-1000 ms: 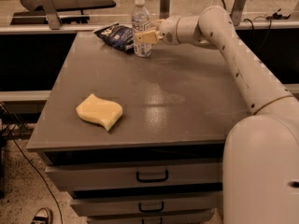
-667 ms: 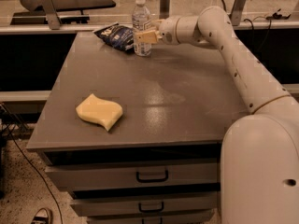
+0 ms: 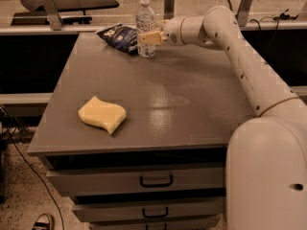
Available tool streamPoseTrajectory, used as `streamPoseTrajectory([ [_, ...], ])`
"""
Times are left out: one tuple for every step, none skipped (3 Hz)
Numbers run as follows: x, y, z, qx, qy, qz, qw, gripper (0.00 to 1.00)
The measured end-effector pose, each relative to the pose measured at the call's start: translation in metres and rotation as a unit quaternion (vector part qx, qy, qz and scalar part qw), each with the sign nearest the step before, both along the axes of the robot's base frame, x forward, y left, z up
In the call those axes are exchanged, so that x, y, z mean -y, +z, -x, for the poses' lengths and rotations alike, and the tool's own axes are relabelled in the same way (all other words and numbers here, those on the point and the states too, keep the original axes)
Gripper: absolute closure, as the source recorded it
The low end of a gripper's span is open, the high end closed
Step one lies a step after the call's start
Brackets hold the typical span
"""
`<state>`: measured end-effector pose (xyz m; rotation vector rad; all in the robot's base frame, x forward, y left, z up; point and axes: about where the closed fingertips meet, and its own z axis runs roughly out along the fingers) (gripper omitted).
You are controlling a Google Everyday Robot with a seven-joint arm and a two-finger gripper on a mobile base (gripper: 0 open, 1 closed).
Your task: Move blue plastic bottle near blue chip bag
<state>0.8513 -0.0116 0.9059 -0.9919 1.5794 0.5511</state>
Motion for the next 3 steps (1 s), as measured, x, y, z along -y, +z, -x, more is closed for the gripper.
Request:
streamPoseTrajectory([
  [0.0,0.0,0.0,0.0,0.0,0.0,1.0,0.14],
  [0.014,0.003,0.011,-0.012,0.01,0.0,0.9999,0.0],
  [0.043,0.01,0.03,-0.027,0.023,0.009,0.9993,0.0],
])
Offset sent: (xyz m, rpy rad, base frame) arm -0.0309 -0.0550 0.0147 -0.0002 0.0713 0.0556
